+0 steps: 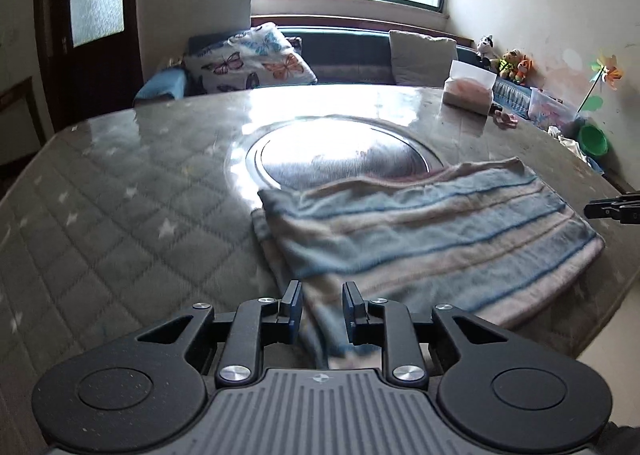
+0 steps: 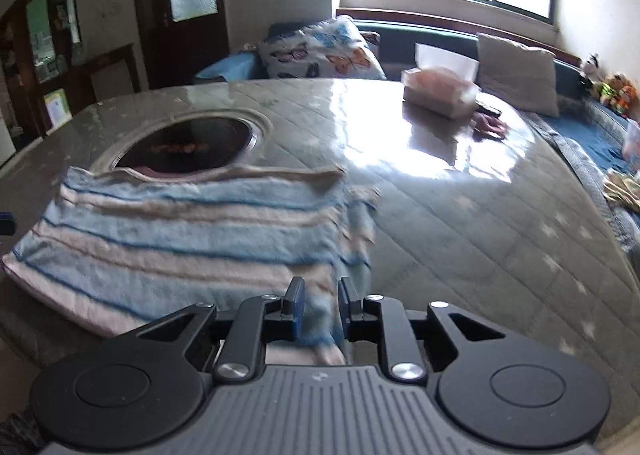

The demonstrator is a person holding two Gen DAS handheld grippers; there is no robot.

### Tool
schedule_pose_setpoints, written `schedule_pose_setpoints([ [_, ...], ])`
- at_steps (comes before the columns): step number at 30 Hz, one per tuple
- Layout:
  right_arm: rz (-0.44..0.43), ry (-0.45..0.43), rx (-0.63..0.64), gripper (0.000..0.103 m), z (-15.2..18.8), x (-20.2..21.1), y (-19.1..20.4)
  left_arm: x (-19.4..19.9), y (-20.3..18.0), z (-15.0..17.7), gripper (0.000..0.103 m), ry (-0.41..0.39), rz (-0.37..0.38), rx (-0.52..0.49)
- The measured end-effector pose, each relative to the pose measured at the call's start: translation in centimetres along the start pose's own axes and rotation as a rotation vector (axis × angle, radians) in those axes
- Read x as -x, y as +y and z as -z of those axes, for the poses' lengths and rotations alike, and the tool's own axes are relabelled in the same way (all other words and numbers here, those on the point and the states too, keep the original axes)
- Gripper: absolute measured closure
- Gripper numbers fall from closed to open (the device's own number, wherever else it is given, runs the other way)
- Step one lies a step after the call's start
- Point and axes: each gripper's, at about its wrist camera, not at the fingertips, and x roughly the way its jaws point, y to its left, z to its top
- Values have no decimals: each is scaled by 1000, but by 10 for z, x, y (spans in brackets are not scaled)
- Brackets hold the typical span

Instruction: Fold clothes

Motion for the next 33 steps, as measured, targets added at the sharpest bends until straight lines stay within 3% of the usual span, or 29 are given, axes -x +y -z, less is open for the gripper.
schedule_pose_setpoints([
  [11, -57, -2, 31, 81, -18, -46, 14, -66, -1, -22, 80, 47, 13, -80],
  [22, -55, 10, 16, 77, -11, -55, 10, -85, 31, -38, 79, 36, -37, 18],
  [33, -49, 10, 57, 75, -25, -66, 15, -100, 22, -48, 80, 26, -43, -41],
])
